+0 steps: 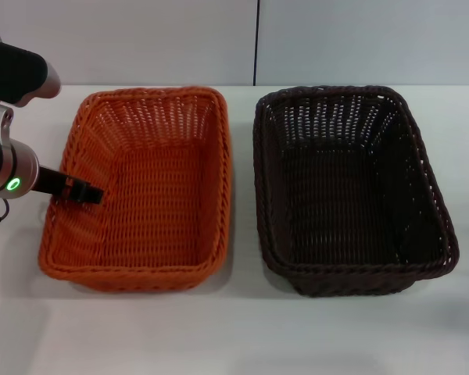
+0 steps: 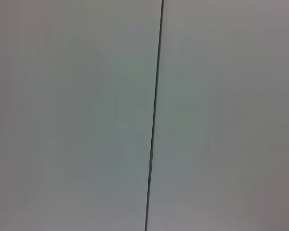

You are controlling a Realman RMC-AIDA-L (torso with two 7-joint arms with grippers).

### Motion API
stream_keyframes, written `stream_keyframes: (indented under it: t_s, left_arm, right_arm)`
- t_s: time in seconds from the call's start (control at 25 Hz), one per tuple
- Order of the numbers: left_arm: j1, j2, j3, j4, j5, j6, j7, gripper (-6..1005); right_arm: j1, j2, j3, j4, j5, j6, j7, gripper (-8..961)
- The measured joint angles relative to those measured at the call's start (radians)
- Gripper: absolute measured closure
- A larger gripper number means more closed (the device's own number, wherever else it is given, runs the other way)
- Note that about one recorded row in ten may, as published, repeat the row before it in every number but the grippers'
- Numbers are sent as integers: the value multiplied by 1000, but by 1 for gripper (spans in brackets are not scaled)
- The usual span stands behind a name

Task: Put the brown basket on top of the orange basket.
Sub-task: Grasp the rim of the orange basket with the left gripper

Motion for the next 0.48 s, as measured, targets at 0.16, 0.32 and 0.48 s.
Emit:
stream_keyframes:
  t_s: [0.16, 0.32, 0.48]
  left_arm:
    - [-5, 1, 1, -8, 6, -14, 12, 220]
    - [-8, 1, 2, -4, 23, -14, 13, 355]
    - [7, 0, 2, -41, 24, -15, 15, 484]
  right_arm:
    - [0, 0, 0, 0, 0, 0, 0, 269]
    - [-1, 0, 0, -1, 0, 1, 0, 268]
    - [-2, 0, 0, -3, 2, 4, 0, 268]
